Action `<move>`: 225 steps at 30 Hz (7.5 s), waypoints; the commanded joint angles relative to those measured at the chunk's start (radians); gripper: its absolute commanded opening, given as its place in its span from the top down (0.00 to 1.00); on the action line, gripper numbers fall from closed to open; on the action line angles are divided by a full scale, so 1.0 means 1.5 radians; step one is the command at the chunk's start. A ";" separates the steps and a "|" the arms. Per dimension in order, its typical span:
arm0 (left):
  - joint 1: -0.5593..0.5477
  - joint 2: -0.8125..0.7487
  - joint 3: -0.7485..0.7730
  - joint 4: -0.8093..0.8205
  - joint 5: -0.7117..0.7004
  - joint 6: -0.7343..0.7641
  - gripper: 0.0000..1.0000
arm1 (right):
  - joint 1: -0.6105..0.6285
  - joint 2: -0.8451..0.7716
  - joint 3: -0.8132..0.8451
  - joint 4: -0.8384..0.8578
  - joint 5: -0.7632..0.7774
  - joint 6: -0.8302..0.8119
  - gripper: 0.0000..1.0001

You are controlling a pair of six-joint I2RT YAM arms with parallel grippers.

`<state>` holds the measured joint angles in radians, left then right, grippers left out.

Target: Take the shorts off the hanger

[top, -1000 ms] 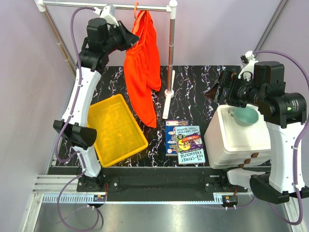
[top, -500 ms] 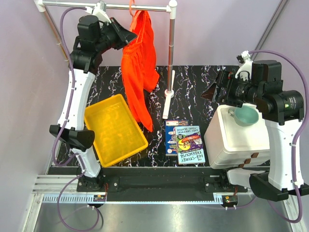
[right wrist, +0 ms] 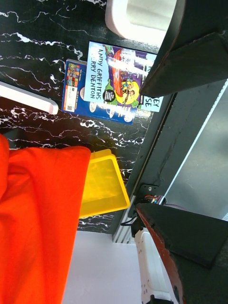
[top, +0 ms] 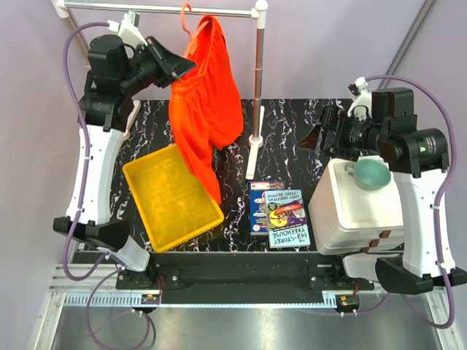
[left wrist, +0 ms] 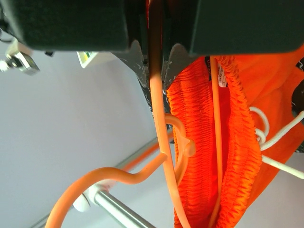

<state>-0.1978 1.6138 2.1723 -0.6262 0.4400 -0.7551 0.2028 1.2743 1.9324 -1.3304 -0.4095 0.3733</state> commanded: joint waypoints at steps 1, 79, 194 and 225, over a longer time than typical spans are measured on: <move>0.000 -0.076 -0.055 0.080 0.080 -0.017 1.00 | 0.003 0.022 0.005 0.044 -0.038 -0.005 0.00; -0.097 -0.353 -0.455 0.131 0.311 0.000 1.00 | 0.035 0.273 0.019 0.296 0.199 0.140 1.00; -0.553 -0.249 -0.445 0.013 -0.508 0.414 0.01 | 0.178 0.237 0.141 0.310 -0.064 0.185 1.00; -0.472 -0.111 -0.355 -0.141 -0.476 0.369 0.15 | 0.178 0.211 0.122 0.332 -0.137 0.220 1.00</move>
<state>-0.9356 1.4693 1.6440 -0.8497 -0.3779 -0.1810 0.4747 1.6390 2.0995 -0.9100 -0.5488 0.6800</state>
